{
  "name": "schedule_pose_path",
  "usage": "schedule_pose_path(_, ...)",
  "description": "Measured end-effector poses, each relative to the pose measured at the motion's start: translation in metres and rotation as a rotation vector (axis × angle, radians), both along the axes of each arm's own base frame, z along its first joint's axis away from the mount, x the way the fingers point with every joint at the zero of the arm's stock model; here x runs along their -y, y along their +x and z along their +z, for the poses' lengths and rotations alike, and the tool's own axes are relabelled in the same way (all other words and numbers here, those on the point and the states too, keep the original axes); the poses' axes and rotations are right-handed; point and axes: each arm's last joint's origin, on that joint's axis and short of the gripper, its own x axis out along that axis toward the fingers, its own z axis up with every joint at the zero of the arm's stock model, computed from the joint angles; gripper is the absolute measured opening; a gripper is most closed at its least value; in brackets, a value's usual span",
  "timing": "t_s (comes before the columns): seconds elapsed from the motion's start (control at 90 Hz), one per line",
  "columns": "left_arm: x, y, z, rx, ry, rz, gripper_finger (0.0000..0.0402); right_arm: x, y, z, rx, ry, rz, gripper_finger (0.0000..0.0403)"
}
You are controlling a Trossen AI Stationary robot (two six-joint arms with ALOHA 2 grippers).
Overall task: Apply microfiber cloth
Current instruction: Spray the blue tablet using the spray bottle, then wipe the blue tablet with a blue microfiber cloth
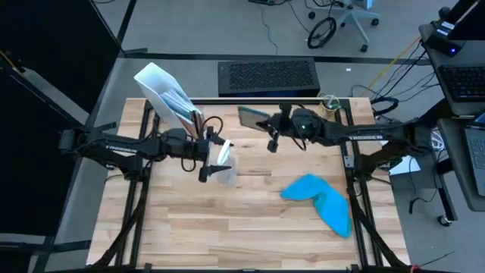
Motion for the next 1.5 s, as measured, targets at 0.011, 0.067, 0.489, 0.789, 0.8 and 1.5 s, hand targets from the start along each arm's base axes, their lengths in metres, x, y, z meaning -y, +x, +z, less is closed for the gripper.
schedule_pose_path(0.011, 0.0, 0.0, 0.0, 0.0, 0.0, 0.0, 0.0367, 0.001, 0.002, -0.001, 0.005, 0.001, 0.005, 0.0014)
schedule_pose_path(0.067, 0.0, 0.0, 0.0, -0.001, 0.0, 0.0, 0.0367, 0.004, 0.009, -0.007, 0.03, -0.003, 0.016, 0.0014)
schedule_pose_path(0.489, -0.001, 0.0, 0.0, -0.004, 0.001, 0.011, 0.0367, 0.004, 0.027, -0.025, 0.081, 0.038, 0.024, 0.0015)
schedule_pose_path(0.789, -0.002, 0.0, -0.001, -0.007, 0.006, 0.035, 0.0316, 0.004, 0.027, -0.026, 0.075, 0.057, 0.021, 0.0015)
schedule_pose_path(0.8, -0.002, 0.0, -0.001, -0.007, 0.006, 0.036, 0.0311, 0.004, 0.027, -0.026, 0.076, 0.057, 0.021, 0.0015)
schedule_pose_path(1.5, -0.001, -0.012, 0.02, 0.067, 0.015, 0.051, 0.0289, 0.007, 0.005, -0.023, -0.124, 0.003, -0.113, 0.0015)
